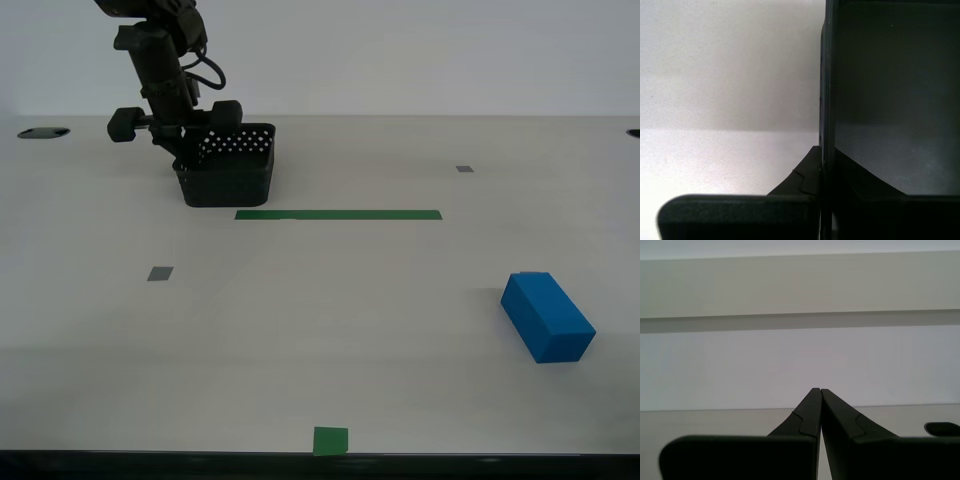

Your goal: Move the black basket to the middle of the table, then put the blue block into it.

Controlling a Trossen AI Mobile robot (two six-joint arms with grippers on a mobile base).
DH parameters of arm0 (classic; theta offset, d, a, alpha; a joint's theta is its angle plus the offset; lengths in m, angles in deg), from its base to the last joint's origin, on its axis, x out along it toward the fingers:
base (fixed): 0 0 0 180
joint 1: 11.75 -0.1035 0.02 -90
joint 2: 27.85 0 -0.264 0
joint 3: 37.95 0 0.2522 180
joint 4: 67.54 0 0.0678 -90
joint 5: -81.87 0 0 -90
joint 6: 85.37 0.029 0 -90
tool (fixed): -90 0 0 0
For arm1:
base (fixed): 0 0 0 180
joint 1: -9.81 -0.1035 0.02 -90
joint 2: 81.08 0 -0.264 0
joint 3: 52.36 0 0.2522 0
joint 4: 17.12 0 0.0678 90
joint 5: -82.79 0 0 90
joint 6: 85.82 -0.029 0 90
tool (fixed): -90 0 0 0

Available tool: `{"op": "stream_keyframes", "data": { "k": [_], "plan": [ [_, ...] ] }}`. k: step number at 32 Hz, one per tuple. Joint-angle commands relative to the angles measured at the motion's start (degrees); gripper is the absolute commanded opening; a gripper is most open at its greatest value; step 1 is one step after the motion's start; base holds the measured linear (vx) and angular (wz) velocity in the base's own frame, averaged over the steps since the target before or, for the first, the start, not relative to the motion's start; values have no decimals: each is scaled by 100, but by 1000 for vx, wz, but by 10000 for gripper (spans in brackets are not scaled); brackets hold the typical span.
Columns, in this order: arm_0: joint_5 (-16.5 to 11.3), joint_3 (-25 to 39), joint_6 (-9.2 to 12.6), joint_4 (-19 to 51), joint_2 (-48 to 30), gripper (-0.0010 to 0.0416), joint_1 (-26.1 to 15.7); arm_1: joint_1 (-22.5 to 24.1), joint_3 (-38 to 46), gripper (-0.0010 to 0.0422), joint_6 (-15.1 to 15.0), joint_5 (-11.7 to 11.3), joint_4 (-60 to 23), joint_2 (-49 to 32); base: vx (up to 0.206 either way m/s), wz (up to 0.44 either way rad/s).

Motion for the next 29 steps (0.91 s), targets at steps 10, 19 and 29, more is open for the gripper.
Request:
{"op": "stream_keyframes", "data": {
  "k": [10, 19, 29],
  "plan": [
    [4, 4, 39, -15, 0, 0, -7, 474, 474, -1, 358, 844, -1058, 481, 0, 0],
    [4, 4, 46, -4, 0, 0, -7, 1139, -20, -1, 566, 839, -1294, 1488, 0, 0],
    [2, 4, 157, 22, 0, 1, -9, 2033, -1097, -1, 1462, 837, -190, 1690, 0, 0]
  ]
}}
